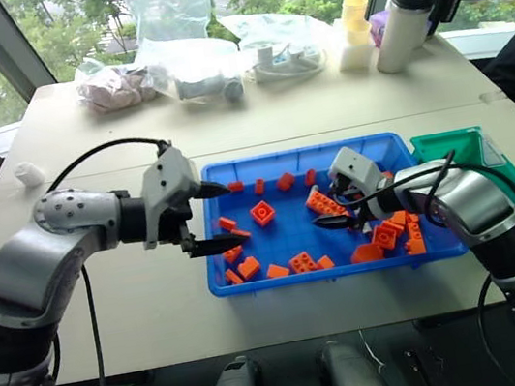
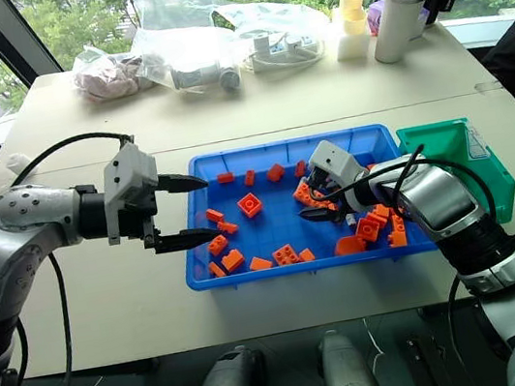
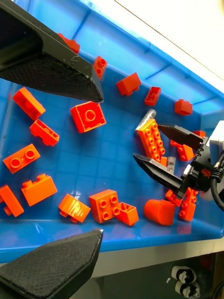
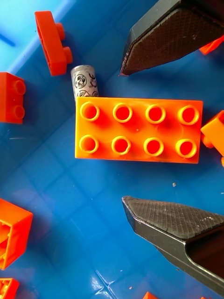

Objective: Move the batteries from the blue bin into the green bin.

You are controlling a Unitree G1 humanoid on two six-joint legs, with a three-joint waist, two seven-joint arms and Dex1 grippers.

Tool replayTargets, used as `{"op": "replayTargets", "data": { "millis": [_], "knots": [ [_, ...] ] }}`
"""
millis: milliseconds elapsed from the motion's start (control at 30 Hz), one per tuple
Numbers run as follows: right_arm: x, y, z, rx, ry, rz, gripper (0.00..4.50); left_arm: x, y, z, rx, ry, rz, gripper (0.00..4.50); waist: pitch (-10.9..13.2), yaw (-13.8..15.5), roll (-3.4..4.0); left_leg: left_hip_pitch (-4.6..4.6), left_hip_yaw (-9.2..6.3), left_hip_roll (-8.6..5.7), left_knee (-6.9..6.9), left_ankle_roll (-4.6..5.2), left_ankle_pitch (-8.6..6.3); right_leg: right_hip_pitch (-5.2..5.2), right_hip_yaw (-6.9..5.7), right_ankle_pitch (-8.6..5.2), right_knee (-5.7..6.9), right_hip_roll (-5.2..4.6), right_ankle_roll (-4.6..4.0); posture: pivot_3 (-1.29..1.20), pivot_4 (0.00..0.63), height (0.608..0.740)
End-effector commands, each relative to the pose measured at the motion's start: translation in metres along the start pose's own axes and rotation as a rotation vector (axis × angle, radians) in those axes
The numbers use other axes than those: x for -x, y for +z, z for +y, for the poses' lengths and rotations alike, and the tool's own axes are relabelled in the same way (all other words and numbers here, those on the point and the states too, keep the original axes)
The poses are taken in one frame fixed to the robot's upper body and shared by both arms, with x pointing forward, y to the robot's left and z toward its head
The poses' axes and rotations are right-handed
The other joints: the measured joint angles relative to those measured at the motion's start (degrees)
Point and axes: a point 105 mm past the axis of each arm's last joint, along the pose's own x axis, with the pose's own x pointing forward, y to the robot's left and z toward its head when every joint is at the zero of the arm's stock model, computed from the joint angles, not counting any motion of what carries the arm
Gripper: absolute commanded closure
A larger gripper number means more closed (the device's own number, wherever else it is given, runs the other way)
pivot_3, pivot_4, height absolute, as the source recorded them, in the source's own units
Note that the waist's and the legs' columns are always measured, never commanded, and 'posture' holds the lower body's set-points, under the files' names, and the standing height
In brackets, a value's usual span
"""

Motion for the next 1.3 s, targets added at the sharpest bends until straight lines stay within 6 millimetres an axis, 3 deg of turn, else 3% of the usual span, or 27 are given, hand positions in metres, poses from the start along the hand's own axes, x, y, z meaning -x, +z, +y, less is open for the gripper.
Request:
{"op": "replayTargets", "data": {
  "millis": [33,167,300,333,400,600,800,933,1067,1100,1267,1300],
  "knots": [
    [0.006,0.017,-0.002,0.037,-0.017,-0.049,0.23,0.004,0.009,0.006,-0.047,0.033,-0.021,0.00,0.00,-0.02,0.00,0.00,0.00,0.00,0.00,0.00,0.00,0.00,0.00,0.00,0.00,0.00,0.00,0.00,0.150,0.740],
    [0.007,0.017,-0.006,0.029,-0.054,-0.043,0.23,0.003,0.006,0.007,-0.048,0.034,-0.016,0.00,0.00,-0.02,0.00,0.00,0.00,0.00,0.00,0.00,0.00,0.00,0.00,0.00,0.01,0.01,0.00,0.00,0.150,0.740],
    [0.007,0.017,-0.007,0.020,-0.064,-0.039,2.04,0.002,0.006,0.007,-0.051,0.034,-0.019,0.00,0.00,-0.02,0.00,0.00,0.00,0.00,0.00,0.00,0.00,-0.01,0.00,0.00,0.01,0.01,0.00,0.00,0.150,0.740],
    [0.007,0.017,-0.007,0.019,-0.065,-0.039,2.66,0.002,0.006,0.007,-0.052,0.034,-0.020,0.00,0.00,-0.01,0.00,0.00,0.00,0.00,0.00,0.00,0.00,0.00,0.00,0.00,0.01,0.00,0.00,0.00,0.150,0.740],
    [0.007,0.017,-0.006,0.014,-0.062,-0.042,3.38,0.001,0.006,0.007,-0.052,0.033,-0.021,0.00,0.00,-0.02,0.00,0.00,0.00,0.00,0.00,0.00,0.00,0.00,0.00,0.00,0.01,0.00,0.00,0.00,0.150,0.740],
    [0.019,0.028,-0.003,0.015,-0.045,-0.080,3.36,0.002,0.005,0.006,-0.049,0.037,-0.019,0.00,0.00,-0.02,0.00,0.00,0.00,0.00,0.00,0.00,0.00,0.00,0.00,0.00,0.01,0.01,0.00,0.00,0.150,0.740],
    [0.043,0.064,-0.003,-0.001,-0.034,-0.210,3.36,0.004,0.003,0.006,-0.041,0.038,-0.014,0.00,0.00,-0.08,0.00,0.00,0.00,0.01,0.00,0.00,0.00,-0.01,0.00,0.00,0.02,0.00,0.00,0.00,0.150,0.740],
    [0.031,0.085,0.030,-0.001,0.120,-0.287,3.36,0.001,0.004,0.009,-0.044,0.033,-0.019,0.00,0.00,-0.24,0.00,0.00,-0.03,0.04,-0.02,0.00,0.00,-0.02,0.00,0.00,0.02,0.04,0.00,0.00,0.150,0.740],
    [0.010,0.076,0.057,0.056,0.200,-0.238,3.36,-0.001,0.005,0.010,-0.047,0.032,-0.021,0.00,0.00,0.00,0.00,0.00,-0.02,0.03,-0.02,0.00,0.00,-0.02,0.00,0.00,0.02,0.03,0.00,0.00,0.150,0.740],
    [0.008,0.075,0.059,0.058,0.203,-0.233,2.35,0.000,0.005,0.010,-0.047,0.032,-0.021,0.00,0.00,0.11,0.00,-0.02,-0.03,0.01,-0.02,0.00,0.00,-0.02,-0.01,0.00,0.01,0.01,0.00,0.00,0.150,0.740],
    [0.006,0.072,0.059,0.069,0.203,-0.224,0.04,0.000,0.004,0.008,-0.041,0.036,-0.017,0.00,0.00,0.01,0.00,-0.03,-0.03,-0.05,0.02,0.00,0.00,-0.01,-0.02,0.00,0.01,-0.05,0.00,0.00,0.150,0.740],
    [0.008,0.072,0.057,0.071,0.198,-0.224,0.04,0.000,0.003,0.008,-0.040,0.036,-0.016,0.00,0.00,-0.02,0.00,-0.03,-0.03,-0.04,0.02,0.00,0.00,-0.02,-0.02,0.00,0.01,-0.04,0.00,0.00,0.150,0.740]
  ]
}}
